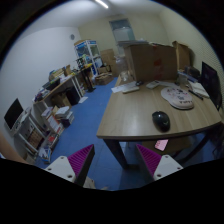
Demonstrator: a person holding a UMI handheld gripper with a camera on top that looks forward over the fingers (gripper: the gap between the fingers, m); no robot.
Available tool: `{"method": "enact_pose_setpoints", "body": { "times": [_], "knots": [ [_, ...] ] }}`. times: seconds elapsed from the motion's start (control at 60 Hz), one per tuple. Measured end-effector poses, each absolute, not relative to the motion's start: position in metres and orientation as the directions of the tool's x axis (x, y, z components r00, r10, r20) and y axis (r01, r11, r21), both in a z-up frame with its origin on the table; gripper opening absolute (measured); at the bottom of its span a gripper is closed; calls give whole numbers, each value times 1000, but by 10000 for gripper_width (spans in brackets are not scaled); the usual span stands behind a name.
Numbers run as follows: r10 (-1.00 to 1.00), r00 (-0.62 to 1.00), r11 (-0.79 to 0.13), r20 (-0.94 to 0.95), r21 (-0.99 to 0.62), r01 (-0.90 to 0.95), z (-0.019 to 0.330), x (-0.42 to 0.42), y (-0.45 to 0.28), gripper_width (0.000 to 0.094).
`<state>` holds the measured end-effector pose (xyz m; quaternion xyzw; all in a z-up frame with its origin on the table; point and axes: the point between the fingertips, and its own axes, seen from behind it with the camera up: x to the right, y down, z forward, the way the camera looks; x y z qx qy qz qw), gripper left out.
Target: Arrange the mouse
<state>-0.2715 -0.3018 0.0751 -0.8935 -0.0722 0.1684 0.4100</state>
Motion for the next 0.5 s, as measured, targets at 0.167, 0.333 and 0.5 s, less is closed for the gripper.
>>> {"method": "enact_pose_setpoints", "body": {
  "times": [0.167, 0.333, 0.5],
  "knots": [
    [232, 957, -629, -173, -778, 12, 68, -237, -280, 830],
    [178, 978, -602, -108, -799, 21, 49, -181, -237, 827],
    [130, 991, -562, -28, -826, 50, 20, -123, -184, 824]
  ]
}}
